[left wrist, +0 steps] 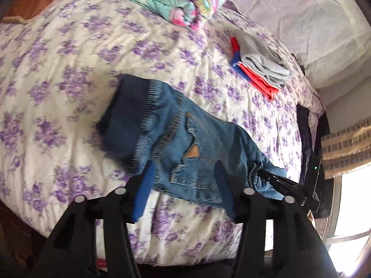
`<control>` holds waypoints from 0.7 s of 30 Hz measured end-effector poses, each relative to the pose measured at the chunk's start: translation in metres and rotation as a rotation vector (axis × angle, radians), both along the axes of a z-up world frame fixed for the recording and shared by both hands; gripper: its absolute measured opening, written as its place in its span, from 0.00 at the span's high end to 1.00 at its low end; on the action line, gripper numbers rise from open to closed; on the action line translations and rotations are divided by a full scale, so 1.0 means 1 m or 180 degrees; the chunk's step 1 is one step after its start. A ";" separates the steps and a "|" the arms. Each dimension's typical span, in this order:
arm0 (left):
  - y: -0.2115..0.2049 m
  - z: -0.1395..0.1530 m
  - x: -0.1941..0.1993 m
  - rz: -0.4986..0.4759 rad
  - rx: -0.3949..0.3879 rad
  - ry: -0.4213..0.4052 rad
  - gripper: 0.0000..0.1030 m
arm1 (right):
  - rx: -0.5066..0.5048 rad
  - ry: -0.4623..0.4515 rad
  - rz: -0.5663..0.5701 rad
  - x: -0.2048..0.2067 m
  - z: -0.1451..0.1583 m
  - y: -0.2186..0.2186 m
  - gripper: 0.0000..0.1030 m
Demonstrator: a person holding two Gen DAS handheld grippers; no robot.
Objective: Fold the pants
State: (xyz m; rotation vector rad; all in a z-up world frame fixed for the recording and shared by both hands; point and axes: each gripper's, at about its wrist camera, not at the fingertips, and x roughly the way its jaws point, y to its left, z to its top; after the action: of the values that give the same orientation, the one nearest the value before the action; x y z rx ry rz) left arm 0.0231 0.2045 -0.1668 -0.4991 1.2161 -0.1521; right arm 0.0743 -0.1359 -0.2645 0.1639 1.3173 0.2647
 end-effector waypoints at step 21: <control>0.000 -0.083 0.053 0.0261 -0.0135 0.0535 0.60 | 0.0356 -0.0160 -0.0466 -0.077 0.074 -0.058 0.65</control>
State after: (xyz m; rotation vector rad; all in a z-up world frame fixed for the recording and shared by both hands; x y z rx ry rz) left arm 0.0757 0.2048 -0.2497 -0.6073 1.3560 -0.0672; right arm -0.0023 -0.1935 -0.1903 0.3449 1.2347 0.2166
